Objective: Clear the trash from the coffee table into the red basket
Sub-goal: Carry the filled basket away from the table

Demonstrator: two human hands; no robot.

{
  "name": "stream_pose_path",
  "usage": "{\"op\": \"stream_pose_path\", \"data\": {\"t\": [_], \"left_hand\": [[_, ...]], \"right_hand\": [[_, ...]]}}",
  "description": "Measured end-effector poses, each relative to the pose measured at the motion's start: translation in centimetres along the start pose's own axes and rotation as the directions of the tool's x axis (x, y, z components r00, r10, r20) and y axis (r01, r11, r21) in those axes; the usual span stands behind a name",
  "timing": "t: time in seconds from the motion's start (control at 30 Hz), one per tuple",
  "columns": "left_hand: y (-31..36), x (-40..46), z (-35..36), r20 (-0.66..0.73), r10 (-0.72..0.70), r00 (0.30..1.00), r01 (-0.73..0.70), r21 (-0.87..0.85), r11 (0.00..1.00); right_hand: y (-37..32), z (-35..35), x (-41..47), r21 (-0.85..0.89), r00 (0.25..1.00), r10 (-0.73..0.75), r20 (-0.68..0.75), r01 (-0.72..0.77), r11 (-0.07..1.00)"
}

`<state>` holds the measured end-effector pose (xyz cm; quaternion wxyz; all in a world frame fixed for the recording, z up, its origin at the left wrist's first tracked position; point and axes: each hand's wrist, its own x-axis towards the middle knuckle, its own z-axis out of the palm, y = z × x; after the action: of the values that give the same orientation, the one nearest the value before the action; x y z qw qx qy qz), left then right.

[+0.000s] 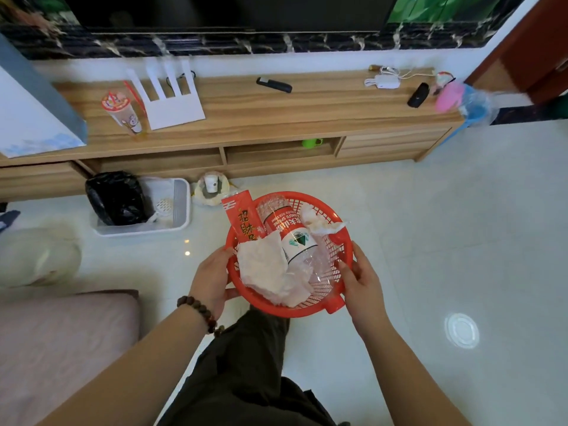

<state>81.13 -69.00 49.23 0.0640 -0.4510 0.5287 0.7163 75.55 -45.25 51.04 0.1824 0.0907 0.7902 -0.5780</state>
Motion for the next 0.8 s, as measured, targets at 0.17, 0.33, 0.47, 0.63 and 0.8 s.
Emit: {"op": "stream_pose_path", "data": {"t": [0.17, 0.33, 0.47, 0.63, 0.8], "left_hand": [[3.7, 6.3, 4.6, -0.032, -0.047, 0.998, 0.046, -0.03, 0.998], [8.8, 13.3, 11.6, -0.002, -0.084, 0.996, 0.084, -0.044, 0.996], [11.5, 17.8, 15.4, -0.015, -0.066, 0.998, 0.065, -0.046, 0.997], [13.0, 23.5, 18.1, -0.107, -0.091, 0.99, 0.088, -0.03, 0.996], [12.9, 29.0, 19.1, -0.185, -0.12, 0.975, 0.113, -0.05, 0.992]], "right_hand": [[-2.8, -0.5, 9.1, -0.051, 0.999, 0.035, 0.035, -0.033, 0.998], [-5.9, -2.2, 20.3, -0.126, 0.998, 0.066, 0.003, -0.065, 0.99], [-6.8, -3.2, 26.9, -0.146, 0.995, 0.101, -0.017, -0.103, 0.984], [-6.3, -2.7, 34.1, -0.154, 0.989, 0.149, 0.017, -0.145, 0.977], [-4.6, -0.2, 41.1, -0.195, 0.977, 0.181, 0.108, -0.158, 0.968]]}}
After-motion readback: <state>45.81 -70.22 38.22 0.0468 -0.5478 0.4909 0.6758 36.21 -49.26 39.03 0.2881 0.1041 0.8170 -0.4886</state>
